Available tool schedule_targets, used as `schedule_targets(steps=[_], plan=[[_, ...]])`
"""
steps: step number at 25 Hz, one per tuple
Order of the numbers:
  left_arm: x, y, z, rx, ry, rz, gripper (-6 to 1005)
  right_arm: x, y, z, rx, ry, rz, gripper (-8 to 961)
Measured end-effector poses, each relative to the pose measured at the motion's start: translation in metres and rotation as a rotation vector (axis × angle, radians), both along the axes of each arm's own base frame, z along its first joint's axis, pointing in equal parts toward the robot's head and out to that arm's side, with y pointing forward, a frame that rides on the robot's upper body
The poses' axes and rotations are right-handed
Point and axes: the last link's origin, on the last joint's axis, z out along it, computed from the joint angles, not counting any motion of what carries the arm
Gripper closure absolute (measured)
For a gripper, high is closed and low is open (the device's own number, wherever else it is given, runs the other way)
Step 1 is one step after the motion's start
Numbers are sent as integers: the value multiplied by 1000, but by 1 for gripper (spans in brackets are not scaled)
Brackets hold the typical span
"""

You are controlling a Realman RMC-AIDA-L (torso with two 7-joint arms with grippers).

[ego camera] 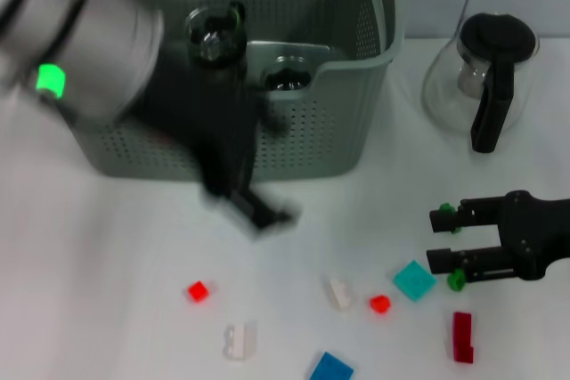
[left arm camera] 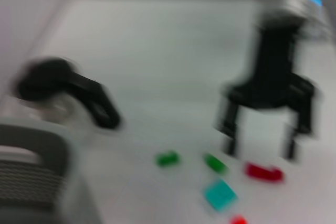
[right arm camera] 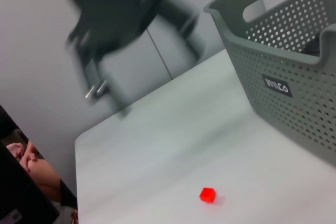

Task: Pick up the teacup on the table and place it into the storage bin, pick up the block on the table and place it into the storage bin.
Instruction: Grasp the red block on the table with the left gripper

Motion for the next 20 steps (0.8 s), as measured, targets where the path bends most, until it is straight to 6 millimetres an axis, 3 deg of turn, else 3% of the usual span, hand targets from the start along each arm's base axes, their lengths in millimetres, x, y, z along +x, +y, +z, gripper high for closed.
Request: schedule_targets(steps=[2, 5, 6, 13, 14, 20], plan=[[-8, -20, -11, -33, 63, -29, 92, 0, 0, 0, 2, 0, -1, 209], [-12, -26, -17, -43, 95, -34, 50, 1, 0, 0, 1, 2, -5, 209], [-26, -35, -31, -61, 179, -13, 50, 1, 0, -1, -1, 3, -6, 209], [-64, -14, -62, -15, 275, 176, 51, 1, 0, -5, -6, 0, -4, 209], [-81, -6, -76, 12, 332, 224, 51, 1, 0, -5, -6, 0, -6, 210], [-105, 1, -97, 49, 434, 234, 50, 3, 1, -6, 0, -3, -16, 210]])
